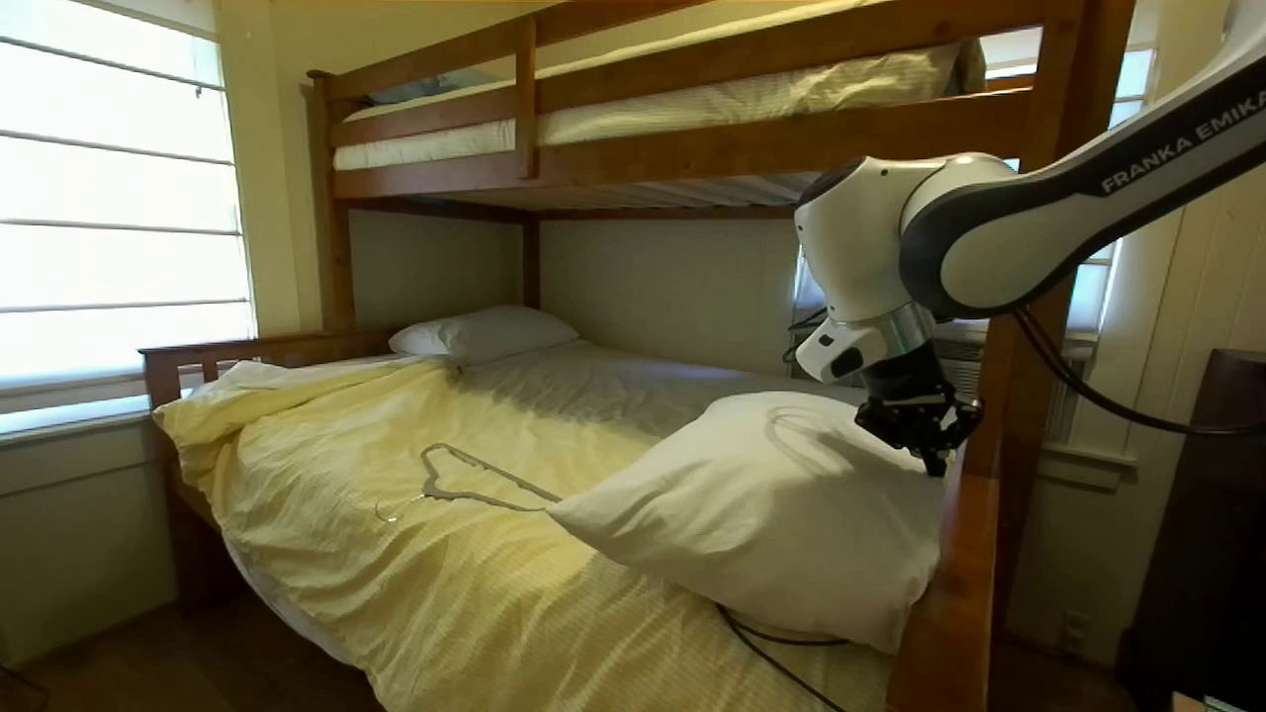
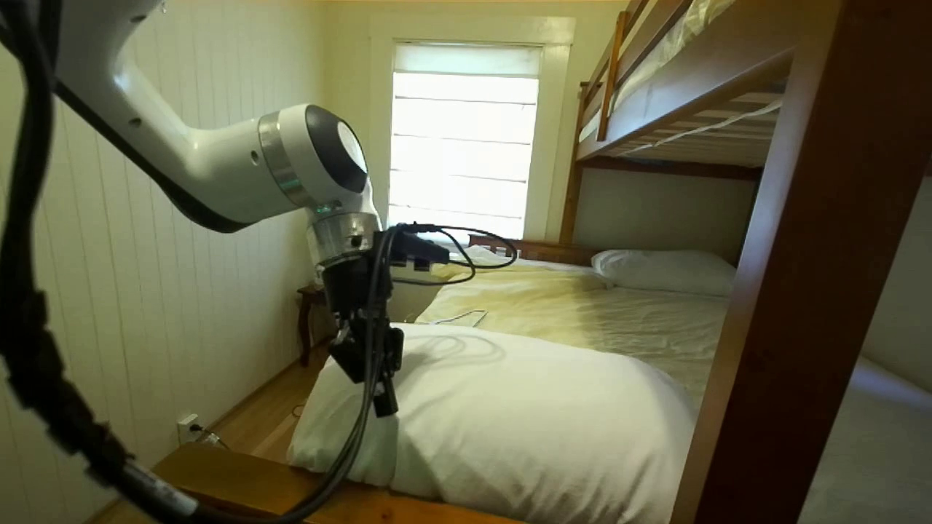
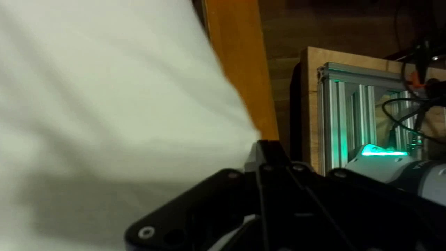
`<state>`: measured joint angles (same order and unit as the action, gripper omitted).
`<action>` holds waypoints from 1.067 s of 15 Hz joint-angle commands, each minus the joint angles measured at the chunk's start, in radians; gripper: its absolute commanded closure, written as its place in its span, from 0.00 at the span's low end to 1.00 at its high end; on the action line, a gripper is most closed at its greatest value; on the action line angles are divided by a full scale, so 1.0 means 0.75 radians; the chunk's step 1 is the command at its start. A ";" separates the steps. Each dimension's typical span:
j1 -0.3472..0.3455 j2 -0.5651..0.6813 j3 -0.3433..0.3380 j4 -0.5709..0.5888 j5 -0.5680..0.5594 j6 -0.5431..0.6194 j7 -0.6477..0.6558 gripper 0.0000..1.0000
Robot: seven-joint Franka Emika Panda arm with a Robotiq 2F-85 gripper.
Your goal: Push the hanger off the pillow, then move the pillow forward
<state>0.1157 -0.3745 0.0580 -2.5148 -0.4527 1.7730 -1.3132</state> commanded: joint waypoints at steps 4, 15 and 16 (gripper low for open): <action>0.039 -0.238 0.022 0.065 -0.066 -0.193 0.017 0.46; 0.160 -0.606 0.030 0.356 0.010 -0.460 0.278 0.00; 0.164 -0.632 0.026 0.372 0.011 -0.470 0.283 0.00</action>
<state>0.2052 -0.8542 0.0939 -2.2420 -0.4305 1.4333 -1.1186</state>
